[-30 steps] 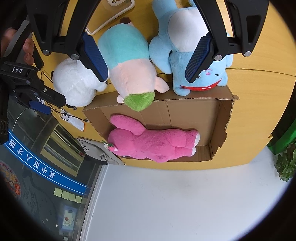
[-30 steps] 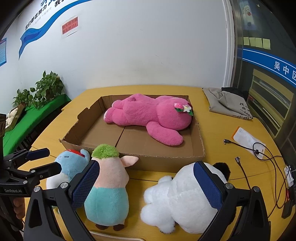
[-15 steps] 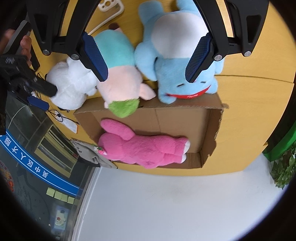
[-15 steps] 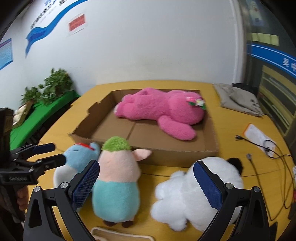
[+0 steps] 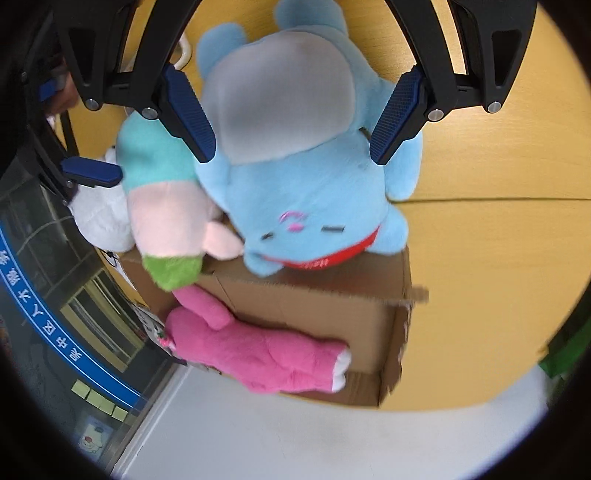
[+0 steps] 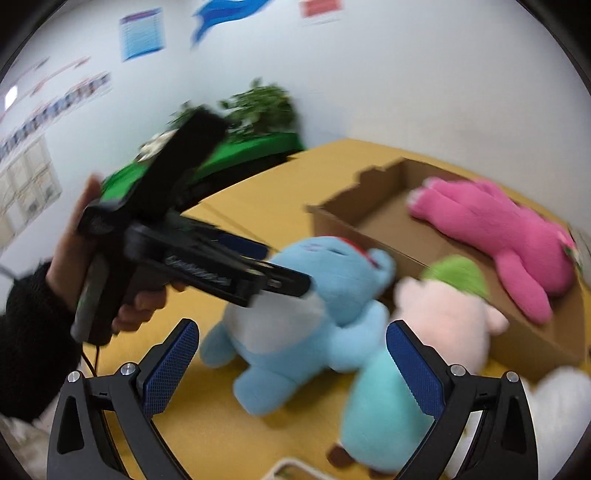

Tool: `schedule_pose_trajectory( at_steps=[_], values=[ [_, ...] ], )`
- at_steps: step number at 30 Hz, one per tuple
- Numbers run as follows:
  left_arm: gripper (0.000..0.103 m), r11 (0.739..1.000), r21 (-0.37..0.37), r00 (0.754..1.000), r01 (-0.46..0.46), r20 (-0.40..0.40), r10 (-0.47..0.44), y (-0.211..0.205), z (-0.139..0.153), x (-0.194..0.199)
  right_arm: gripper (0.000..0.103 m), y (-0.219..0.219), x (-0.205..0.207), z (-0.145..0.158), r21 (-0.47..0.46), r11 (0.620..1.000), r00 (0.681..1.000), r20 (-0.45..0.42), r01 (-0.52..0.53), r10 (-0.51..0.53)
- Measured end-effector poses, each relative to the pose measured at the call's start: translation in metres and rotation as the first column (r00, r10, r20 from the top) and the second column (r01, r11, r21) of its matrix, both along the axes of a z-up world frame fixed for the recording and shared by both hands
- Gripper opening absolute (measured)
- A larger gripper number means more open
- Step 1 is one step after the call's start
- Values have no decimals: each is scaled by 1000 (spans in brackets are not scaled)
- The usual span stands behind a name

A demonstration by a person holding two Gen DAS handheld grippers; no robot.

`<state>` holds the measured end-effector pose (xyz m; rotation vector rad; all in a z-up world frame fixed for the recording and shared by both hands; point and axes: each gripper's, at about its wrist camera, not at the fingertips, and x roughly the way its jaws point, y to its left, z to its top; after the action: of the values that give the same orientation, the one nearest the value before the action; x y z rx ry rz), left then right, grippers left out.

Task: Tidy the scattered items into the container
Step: 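Close the right gripper on the blue bear while the left gripper grips it too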

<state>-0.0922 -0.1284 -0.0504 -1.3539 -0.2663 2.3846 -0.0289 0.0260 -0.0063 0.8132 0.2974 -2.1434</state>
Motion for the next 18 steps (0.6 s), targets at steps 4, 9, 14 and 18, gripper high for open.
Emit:
schedule_pose_trajectory(
  at_steps=[4,9,14,18],
  values=[
    [86,991,105,995,84,36,-89,-8,-18,-2,103,-31,-4,-26,87,992,995,-19,-94,96],
    [83,987,115,992,115,37,-120,-5,-23,3,88,-57,-24,-66,239,969,998,5,-69,69],
    [68,987,119,992,110,46,-116,-3,-24,3,84,-50,-30,-72,199,979,998,57,-48,37],
    [61,991,73,993,115,11,-116,3,-13,10,73,-45,-28,-68,169,985,998,56,-30,21]
  ],
)
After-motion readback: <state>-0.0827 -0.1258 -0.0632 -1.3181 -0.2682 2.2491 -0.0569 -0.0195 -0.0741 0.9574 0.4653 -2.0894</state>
